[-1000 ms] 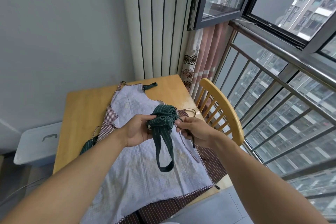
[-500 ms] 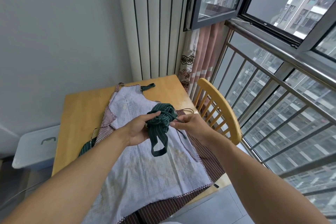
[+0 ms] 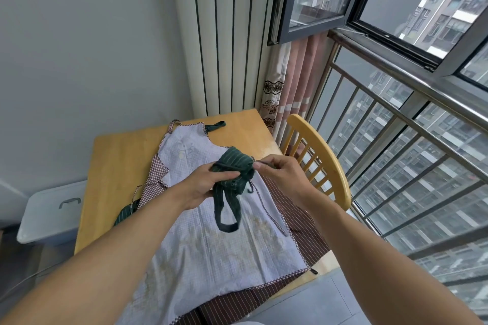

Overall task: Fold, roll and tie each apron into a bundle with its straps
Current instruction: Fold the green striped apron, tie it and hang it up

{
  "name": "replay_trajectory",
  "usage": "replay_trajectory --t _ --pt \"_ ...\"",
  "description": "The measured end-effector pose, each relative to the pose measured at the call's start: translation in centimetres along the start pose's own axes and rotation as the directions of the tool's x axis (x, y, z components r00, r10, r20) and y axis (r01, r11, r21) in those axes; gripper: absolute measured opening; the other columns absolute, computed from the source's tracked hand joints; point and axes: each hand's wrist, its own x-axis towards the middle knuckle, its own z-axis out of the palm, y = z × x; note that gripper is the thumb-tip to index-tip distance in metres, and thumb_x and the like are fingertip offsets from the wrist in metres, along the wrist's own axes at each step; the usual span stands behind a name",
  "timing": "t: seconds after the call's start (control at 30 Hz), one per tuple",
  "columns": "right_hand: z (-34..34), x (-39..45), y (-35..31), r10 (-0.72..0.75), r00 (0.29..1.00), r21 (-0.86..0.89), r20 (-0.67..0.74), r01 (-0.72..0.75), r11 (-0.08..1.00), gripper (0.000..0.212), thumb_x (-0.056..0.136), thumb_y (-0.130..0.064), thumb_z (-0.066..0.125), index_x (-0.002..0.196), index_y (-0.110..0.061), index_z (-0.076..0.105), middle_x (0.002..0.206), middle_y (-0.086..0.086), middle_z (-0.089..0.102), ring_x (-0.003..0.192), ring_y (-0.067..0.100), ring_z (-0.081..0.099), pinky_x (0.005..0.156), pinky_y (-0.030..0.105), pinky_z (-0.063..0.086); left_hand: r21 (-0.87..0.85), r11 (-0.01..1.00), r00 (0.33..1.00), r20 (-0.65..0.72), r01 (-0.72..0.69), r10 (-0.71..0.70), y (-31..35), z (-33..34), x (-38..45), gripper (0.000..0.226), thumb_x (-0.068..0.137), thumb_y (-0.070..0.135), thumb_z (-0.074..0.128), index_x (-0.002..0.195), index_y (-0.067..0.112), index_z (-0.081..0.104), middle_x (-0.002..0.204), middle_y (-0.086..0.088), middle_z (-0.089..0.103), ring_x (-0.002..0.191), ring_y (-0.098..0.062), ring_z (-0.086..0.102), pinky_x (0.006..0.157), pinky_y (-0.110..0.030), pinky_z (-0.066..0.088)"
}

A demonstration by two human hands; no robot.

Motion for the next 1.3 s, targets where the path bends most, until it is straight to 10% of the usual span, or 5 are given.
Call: replay_trajectory --t 0.33,0.77,0.9,1.07,1.3 --pt "0.4 0.1 -3.0 -0.104 0.988 -0.043 -0.11 0.1 0.994 0.042 0.107 -0.044 0.043 0.095 -0.016 0.072 0.054 -0.015 0.04 0.054 0.006 0.036 0.063 0.027 0.033 0.295 0.955 0.998 0.059 -0.031 0.014 -1.1 0.2 -0.1 0.052 0.074 0.013 0.09 0.12 0.019 0.066 0.109 -0.002 0.077 0.104 -0.02 0.073 0.094 -0.036 0.056" --pt "0.1 -1.0 1.1 0.129 0.987 -0.027 0.097 -0.127 0.992 0.034 0.095 -0.042 0.065 0.095 -0.009 0.073 0.066 0.011 0.044 0.056 0.02 0.028 0.053 0.029 0.027 -0.14 0.989 0.99 -0.137 -0.041 0.021 -0.1 -1.0 0.4 0.031 0.092 0.01 0.072 0.122 0.011 0.066 0.117 -0.016 0.073 0.105 -0.029 0.07 0.098 -0.047 0.055" --pt "0.2 -0.8 1.7 0.265 0.947 0.086 0.183 -0.284 0.955 0.033 0.099 -0.038 0.061 0.103 -0.008 0.074 0.082 0.007 0.073 0.072 0.022 0.067 0.08 0.036 0.054 -0.154 0.984 0.988 -0.14 -0.085 0.063 0.2 -0.6 0.3 0.036 0.093 0.006 0.07 0.128 0.009 0.062 0.115 -0.014 0.072 0.102 -0.026 0.07 0.083 -0.041 0.058" --pt "0.8 0.0 2.1 0.429 0.875 0.015 0.224 -0.443 0.896 0.069 0.095 -0.073 0.04 0.116 -0.018 0.076 0.112 -0.003 0.077 0.111 0.019 0.07 0.103 0.034 0.044 -0.071 0.994 0.99 -0.116 -0.088 0.08 0.3 -0.3 0.4 0.042 0.091 0.006 0.071 0.131 0.012 0.06 0.122 -0.011 0.071 0.11 -0.027 0.069 0.088 -0.041 0.057" --pt "1.7 0.1 1.1 0.487 0.864 0.292 0.131 -0.503 0.814 0.022 0.098 -0.03 0.066 0.108 -0.011 0.073 0.104 0.004 0.077 0.097 0.023 0.073 0.102 0.045 0.05 0.022 0.996 0.995 -0.048 -0.09 0.091 0.3 0.4 -0.1 0.039 0.092 0.003 0.07 0.129 0.012 0.06 0.117 -0.007 0.073 0.101 -0.02 0.072 0.079 -0.031 0.058"
